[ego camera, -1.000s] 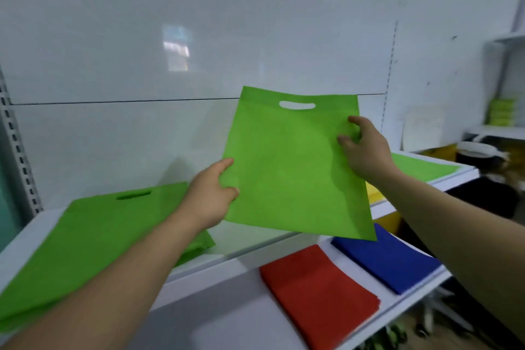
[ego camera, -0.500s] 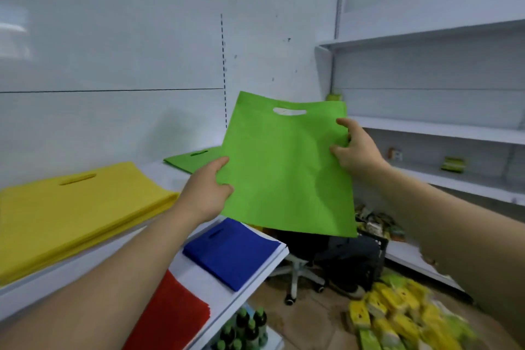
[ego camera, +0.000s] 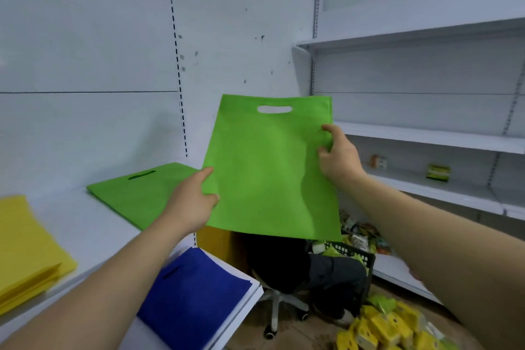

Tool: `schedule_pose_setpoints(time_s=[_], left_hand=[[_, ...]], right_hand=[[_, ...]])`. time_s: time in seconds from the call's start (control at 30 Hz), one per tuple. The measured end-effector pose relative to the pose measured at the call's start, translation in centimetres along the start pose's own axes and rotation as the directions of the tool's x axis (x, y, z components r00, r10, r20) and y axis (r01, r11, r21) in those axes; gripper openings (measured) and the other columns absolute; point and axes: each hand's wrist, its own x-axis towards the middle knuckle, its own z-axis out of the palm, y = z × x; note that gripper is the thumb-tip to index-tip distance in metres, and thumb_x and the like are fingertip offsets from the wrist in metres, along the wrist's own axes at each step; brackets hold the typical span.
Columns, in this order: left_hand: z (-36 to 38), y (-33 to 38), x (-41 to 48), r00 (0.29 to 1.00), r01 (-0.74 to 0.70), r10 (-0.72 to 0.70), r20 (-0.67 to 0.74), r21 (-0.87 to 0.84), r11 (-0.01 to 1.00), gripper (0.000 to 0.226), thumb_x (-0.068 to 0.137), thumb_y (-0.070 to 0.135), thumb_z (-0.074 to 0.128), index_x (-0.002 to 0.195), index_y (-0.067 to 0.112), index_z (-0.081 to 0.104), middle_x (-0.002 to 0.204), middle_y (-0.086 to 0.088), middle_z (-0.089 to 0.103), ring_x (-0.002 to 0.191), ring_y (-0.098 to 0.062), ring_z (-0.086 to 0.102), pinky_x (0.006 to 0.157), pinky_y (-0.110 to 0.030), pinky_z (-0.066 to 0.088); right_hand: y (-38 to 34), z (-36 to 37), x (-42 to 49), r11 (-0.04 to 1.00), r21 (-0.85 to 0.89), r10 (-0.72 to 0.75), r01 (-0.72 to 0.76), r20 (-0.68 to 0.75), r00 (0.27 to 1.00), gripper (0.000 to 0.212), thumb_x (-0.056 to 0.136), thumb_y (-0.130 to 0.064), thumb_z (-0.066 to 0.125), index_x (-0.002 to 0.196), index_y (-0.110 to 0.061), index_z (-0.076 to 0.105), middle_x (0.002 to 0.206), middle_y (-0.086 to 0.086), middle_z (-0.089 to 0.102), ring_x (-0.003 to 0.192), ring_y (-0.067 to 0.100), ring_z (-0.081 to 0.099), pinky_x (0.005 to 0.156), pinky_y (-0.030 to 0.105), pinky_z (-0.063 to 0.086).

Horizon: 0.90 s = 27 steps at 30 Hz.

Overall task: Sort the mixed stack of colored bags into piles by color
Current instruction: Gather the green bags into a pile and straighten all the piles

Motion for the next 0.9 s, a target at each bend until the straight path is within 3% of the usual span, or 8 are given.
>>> schedule_pose_setpoints(time_s=[0.1, 0.17, 0.23, 0.33, 0.5, 0.6, 0.77, 0.9], left_hand=[[0.0, -1.5, 3.6, 0.999, 0.035, -0.035, -0.025, 0.025, 0.999, 0.064, 0.089, 0.008, 0.059, 0.146, 0.021, 0.033, 0.149, -0.008, 0.038, 0.068, -0.001, 0.05, 0.071, -0.021, 0.037], [0.0, -2.3, 5.4, 0.998, 0.057, -0.056, -0.028, 0.044, 0.997, 0.065, 0.089, 0.01, 0.06, 0.147, 0.019, 0.032, 0.151, -0.006, 0.035, 0.105, -0.011, 0.057, 0.089, -0.023, 0.037], [-0.2, -3.0, 6.9, 0.996, 0.083, -0.08, -0.036, 0.091, 0.992, 0.067, 0.089, 0.012, 0.061, 0.147, 0.018, 0.03, 0.152, -0.006, 0.033, 0.132, -0.022, 0.041, 0.105, -0.028, 0.031], [-0.8, -4.0, 7.7, 0.987, 0.153, -0.143, -0.071, 0.162, 0.975, 0.071, 0.088, 0.017, 0.063, 0.148, 0.017, 0.026, 0.153, -0.006, 0.031, 0.133, -0.026, 0.04, 0.11, -0.034, 0.032], [-2.6, -6.1, 7.7, 0.952, 0.29, -0.246, -0.182, 0.286, 0.913, 0.074, 0.088, 0.024, 0.064, 0.149, 0.012, 0.024, 0.152, -0.008, 0.032, 0.137, -0.022, 0.034, 0.107, -0.026, 0.027], [-3.6, -7.2, 6.9, 0.907, 0.401, -0.325, -0.268, 0.313, 0.861, 0.073, 0.086, 0.027, 0.065, 0.147, 0.011, 0.028, 0.15, -0.009, 0.035, 0.134, -0.022, 0.038, 0.105, -0.026, 0.03], [-3.8, -8.7, 4.7, 0.785, 0.615, -0.532, -0.316, 0.297, 0.731, 0.079, 0.08, 0.043, 0.069, 0.145, 0.016, 0.034, 0.147, -0.005, 0.042, 0.129, -0.02, 0.045, 0.107, -0.031, 0.036], [-2.3, -7.8, 3.4, 0.749, 0.662, -0.592, -0.298, 0.37, 0.652, 0.095, 0.071, 0.069, 0.063, 0.148, 0.025, 0.027, 0.157, -0.007, 0.016, 0.143, -0.018, 0.022, 0.115, -0.025, 0.018]], right_hand=[[-0.2, 4.2, 4.2, 1.0, 0.023, -0.02, 0.019, 0.043, 0.999, 0.051, 0.095, -0.008, 0.046, 0.141, -0.027, 0.036, 0.121, 0.006, 0.056, 0.08, 0.018, 0.058, 0.06, 0.025, 0.046], [-0.4, 6.9, 6.7, 0.999, 0.022, -0.048, 0.047, 0.071, 0.996, 0.05, 0.095, -0.008, 0.045, 0.141, -0.027, 0.037, 0.121, 0.009, 0.058, 0.086, 0.022, 0.058, 0.065, 0.027, 0.046], [-0.8, 9.6, 8.9, 0.997, 0.036, -0.073, 0.069, 0.101, 0.992, 0.05, 0.095, -0.008, 0.045, 0.14, -0.026, 0.038, 0.119, 0.011, 0.06, 0.091, 0.025, 0.058, 0.072, 0.031, 0.048], [-1.8, 13.9, 11.2, 0.992, 0.073, -0.115, 0.105, 0.165, 0.98, 0.047, 0.094, -0.009, 0.046, 0.138, -0.024, 0.041, 0.12, 0.013, 0.059, 0.093, 0.028, 0.059, 0.076, 0.033, 0.049], [-3.6, 21.8, 13.5, 0.968, 0.212, -0.202, 0.133, 0.347, 0.916, 0.042, 0.094, -0.008, 0.044, 0.134, -0.023, 0.046, 0.101, 0.006, 0.06, 0.06, 0.015, 0.051, 0.049, 0.023, 0.04], [-4.7, 26.1, 13.9, 0.947, 0.271, -0.281, 0.171, 0.444, 0.851, 0.038, 0.092, -0.007, 0.045, 0.128, -0.019, 0.052, 0.096, 0.005, 0.059, 0.058, 0.015, 0.05, 0.049, 0.023, 0.039], [-5.9, 31.5, 13.4, 0.92, 0.303, -0.389, 0.25, 0.611, 0.689, 0.035, 0.093, -0.012, 0.051, 0.128, -0.013, 0.054, 0.107, 0.01, 0.06, 0.086, 0.028, 0.057, 0.071, 0.028, 0.042], [-5.4, 33.9, 12.9, 0.903, 0.213, -0.398, 0.373, 0.739, 0.543, 0.042, 0.093, -0.028, 0.055, 0.133, -0.013, 0.051, 0.133, 0.012, 0.054, 0.119, 0.03, 0.052, 0.098, 0.032, 0.04]])
